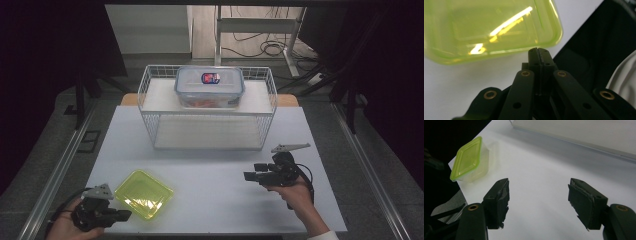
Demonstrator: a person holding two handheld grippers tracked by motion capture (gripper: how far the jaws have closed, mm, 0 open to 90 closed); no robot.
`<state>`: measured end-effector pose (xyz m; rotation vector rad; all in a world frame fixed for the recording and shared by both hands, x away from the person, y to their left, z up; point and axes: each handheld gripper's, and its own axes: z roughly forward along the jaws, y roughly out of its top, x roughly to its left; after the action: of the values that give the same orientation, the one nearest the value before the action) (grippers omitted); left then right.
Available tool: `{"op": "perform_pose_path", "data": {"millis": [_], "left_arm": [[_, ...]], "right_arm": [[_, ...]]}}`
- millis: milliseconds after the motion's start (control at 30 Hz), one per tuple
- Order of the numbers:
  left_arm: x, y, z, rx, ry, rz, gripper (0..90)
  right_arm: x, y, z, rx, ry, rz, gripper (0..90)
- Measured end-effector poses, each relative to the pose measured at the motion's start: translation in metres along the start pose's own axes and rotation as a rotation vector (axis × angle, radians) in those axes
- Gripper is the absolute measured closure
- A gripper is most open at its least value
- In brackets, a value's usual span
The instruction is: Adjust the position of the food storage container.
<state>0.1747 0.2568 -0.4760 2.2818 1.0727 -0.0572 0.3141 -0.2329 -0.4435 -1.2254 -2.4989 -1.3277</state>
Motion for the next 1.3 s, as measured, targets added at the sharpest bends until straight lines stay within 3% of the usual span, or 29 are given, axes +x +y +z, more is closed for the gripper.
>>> {"op": "perform_pose_path", "data": {"millis": [67,167,300,600,733,1000,1100,1200,1300], "left_arm": [[-0.001,0.0,0.011,0.036,0.007,0.005,90.0],[-0.001,0.005,0.02,0.047,0.005,0.002,90.0],[-0.003,0.015,0.026,0.039,0.004,0.001,90.0],[-0.006,0.034,0.048,-0.004,0.021,-0.059,89.9],[-0.008,0.037,0.05,-0.024,0.023,-0.074,89.9],[-0.014,0.028,0.029,-0.074,0.004,-0.098,89.9],[-0.006,0.023,0.011,-0.113,0.02,-0.116,89.9],[0.008,0.018,-0.008,-0.168,0.047,-0.167,89.9],[0.023,0.014,-0.018,-0.179,0.092,-0.199,90.0]], "right_arm": [[0.001,0.0,0.001,0.001,0.002,-0.005,33.5],[0.003,0.001,0.002,0.007,0.005,-0.008,33.6],[0.002,0.001,0.003,0.015,0.004,-0.01,33.5],[0.001,0.0,0.004,0.022,0.005,-0.004,33.6],[0.001,0.0,0.003,0.021,0.005,0.0,33.6],[-0.001,0.0,-0.001,0.011,0.007,0.008,33.6],[-0.001,0.001,-0.002,0.005,0.005,0.009,33.6],[0.0,0.002,-0.003,0.002,0.005,0.006,33.6],[0.0,0.002,-0.003,0.001,0.004,0.001,33.6]]}}
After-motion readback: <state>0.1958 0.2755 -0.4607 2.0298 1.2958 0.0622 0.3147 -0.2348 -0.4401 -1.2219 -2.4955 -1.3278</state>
